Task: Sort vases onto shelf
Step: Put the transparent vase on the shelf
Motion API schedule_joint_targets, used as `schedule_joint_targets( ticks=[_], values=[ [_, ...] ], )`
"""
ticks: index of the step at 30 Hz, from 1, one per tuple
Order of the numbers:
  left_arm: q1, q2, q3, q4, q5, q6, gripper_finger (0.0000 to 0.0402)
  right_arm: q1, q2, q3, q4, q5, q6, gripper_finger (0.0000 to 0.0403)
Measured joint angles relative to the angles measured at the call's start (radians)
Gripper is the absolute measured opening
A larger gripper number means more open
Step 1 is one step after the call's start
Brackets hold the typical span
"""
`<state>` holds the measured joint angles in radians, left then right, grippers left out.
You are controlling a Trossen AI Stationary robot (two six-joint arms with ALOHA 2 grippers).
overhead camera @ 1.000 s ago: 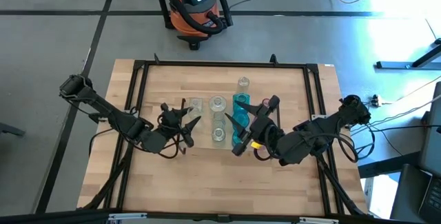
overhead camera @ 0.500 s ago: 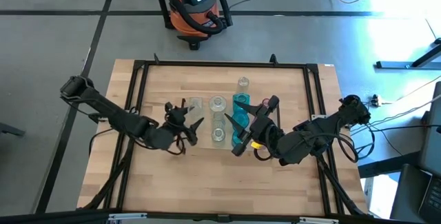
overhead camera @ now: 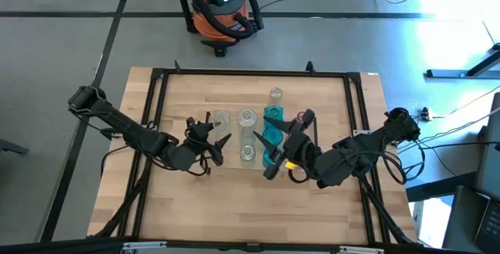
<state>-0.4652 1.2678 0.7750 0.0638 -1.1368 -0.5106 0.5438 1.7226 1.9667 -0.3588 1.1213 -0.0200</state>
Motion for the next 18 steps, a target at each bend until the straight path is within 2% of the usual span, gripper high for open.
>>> schedule_joint_targets(
  ticks=[8, 18],
  values=[
    [-0.001, 0.000, 0.000, 0.037, -0.017, 0.023, 0.0272, 0.000, 0.000, 0.000, 0.001, -0.008, 0.000, 0.0177],
    [-0.001, -0.008, 0.002, 0.280, -0.074, 0.271, 0.0273, 0.000, 0.000, 0.000, 0.007, -0.016, 0.000, 0.0177]
  ],
)
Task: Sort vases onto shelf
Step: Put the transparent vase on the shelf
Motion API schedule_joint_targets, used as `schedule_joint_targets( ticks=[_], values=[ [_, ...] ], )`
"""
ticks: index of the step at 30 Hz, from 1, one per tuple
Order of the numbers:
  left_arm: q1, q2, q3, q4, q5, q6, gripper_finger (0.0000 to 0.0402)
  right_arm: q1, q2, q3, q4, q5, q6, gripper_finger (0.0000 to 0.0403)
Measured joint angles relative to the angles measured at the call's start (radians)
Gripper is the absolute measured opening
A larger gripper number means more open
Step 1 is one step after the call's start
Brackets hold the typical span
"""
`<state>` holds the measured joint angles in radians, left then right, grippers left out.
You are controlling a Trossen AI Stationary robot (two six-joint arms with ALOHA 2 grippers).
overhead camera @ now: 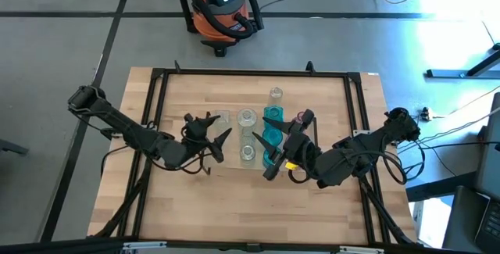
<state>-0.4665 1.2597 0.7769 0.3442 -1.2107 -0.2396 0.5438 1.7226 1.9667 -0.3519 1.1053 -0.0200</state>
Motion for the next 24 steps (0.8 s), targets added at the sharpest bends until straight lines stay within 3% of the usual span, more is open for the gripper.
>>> schedule_joint_targets(
  ticks=[8, 13, 20, 24],
  values=[
    [-0.029, -0.050, 0.000, 0.223, -0.064, 0.254, 0.0273, 0.000, 0.000, 0.000, 0.002, 0.001, 0.000, 0.0177],
    [-0.033, -0.105, 0.000, 0.411, -0.039, 0.447, 0.0273, -0.001, 0.000, 0.000, 0.008, 0.018, -0.003, 0.0177],
    [-0.041, -0.264, 0.001, 0.544, 0.127, 0.455, 0.0273, -0.022, -0.025, 0.000, 0.009, 0.052, 0.024, 0.0177],
    [-0.041, -0.358, 0.001, 0.543, 0.285, 0.443, 0.0273, -0.108, -0.072, 0.001, -0.057, -0.041, 0.099, 0.0177]
  ],
)
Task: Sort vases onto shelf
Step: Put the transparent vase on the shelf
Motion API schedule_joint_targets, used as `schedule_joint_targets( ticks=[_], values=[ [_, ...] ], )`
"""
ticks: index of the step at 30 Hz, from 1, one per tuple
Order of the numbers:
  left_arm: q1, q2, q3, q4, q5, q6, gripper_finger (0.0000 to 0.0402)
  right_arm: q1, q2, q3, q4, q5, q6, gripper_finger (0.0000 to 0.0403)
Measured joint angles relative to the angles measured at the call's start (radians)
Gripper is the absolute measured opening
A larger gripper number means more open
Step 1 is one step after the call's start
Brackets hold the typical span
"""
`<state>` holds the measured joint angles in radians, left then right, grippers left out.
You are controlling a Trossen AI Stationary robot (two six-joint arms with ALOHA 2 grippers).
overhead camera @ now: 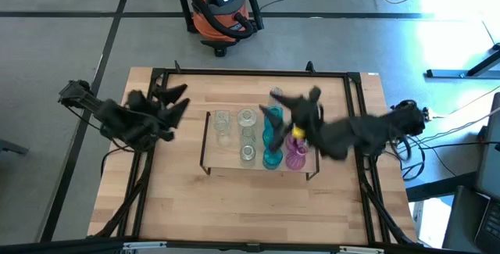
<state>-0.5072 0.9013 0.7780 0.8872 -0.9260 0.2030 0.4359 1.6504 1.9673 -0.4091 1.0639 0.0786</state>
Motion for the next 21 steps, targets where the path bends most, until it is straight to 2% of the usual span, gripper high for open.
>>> schedule_joint_targets(
  ticks=[3, 7, 9, 15, 21],
  values=[
    [0.000, -0.048, 0.000, -0.007, 0.050, 0.008, 0.0273, -0.124, -0.042, 0.000, -0.133, -0.146, 0.121, 0.0177],
    [0.000, -0.079, 0.000, -0.032, 0.022, 0.042, 0.0273, -0.374, -0.098, 0.000, -0.302, -0.511, 0.307, 0.0177],
    [0.001, -0.083, 0.000, -0.046, -0.001, 0.054, 0.0273, -0.504, -0.111, 0.000, -0.359, -0.654, 0.317, 0.0177],
    [0.001, -0.082, 0.000, -0.073, -0.054, 0.066, 0.0273, -0.799, -0.103, 0.000, -0.514, -0.911, 0.280, 0.0177],
    [0.001, -0.083, 0.000, -0.094, -0.156, 0.038, 0.0273, -0.958, -0.018, 0.000, -0.628, -1.082, 0.207, 0.0177]
  ],
)
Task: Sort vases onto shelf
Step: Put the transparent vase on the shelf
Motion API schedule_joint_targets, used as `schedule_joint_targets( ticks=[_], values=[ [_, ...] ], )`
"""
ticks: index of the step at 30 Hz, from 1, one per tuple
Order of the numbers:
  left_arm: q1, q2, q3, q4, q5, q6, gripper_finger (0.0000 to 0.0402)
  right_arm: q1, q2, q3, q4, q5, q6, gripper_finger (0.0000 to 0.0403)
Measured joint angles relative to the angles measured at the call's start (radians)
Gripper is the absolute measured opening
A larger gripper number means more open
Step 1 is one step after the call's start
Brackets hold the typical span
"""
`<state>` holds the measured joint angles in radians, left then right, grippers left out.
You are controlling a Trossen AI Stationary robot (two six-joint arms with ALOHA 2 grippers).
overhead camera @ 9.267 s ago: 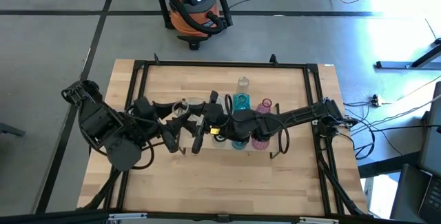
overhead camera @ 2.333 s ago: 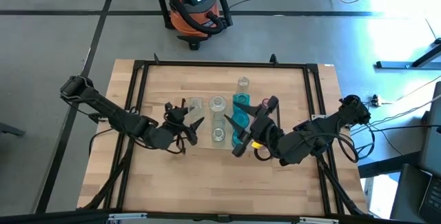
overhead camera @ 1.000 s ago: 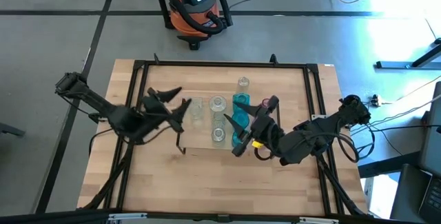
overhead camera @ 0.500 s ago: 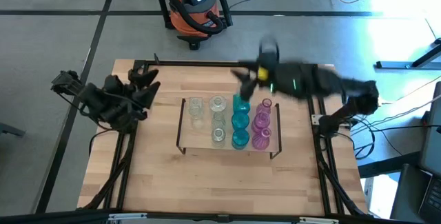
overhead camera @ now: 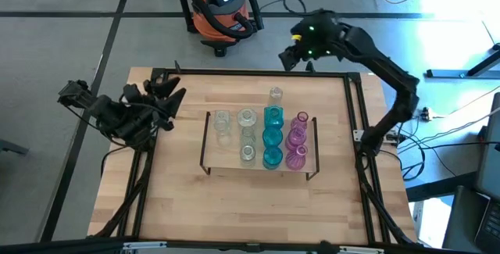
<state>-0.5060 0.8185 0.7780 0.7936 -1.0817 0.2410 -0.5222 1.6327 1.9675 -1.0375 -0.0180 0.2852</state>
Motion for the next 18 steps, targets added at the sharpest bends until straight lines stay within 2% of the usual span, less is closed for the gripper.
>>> schedule_joint_targets(
  ticks=[4, 8, 13, 18],
  values=[
    [0.036, -0.001, 0.000, 0.001, -0.042, 0.004, 0.0273, -0.044, 0.078, 0.000, -0.095, -0.012, -0.007, 0.0177],
    [0.099, -0.001, 0.000, 0.001, -0.032, -0.033, 0.0273, -0.064, 0.145, -0.001, -0.131, 0.006, -0.013, 0.0177],
    [0.167, -0.001, 0.000, 0.002, -0.030, -0.104, 0.0273, -0.077, 0.219, -0.001, -0.155, -0.054, -0.004, 0.0177],
    [0.205, -0.001, 0.000, 0.000, 0.001, -0.182, 0.0273, -0.090, 0.296, -0.001, -0.173, -0.053, -0.005, 0.0177]
  ],
)
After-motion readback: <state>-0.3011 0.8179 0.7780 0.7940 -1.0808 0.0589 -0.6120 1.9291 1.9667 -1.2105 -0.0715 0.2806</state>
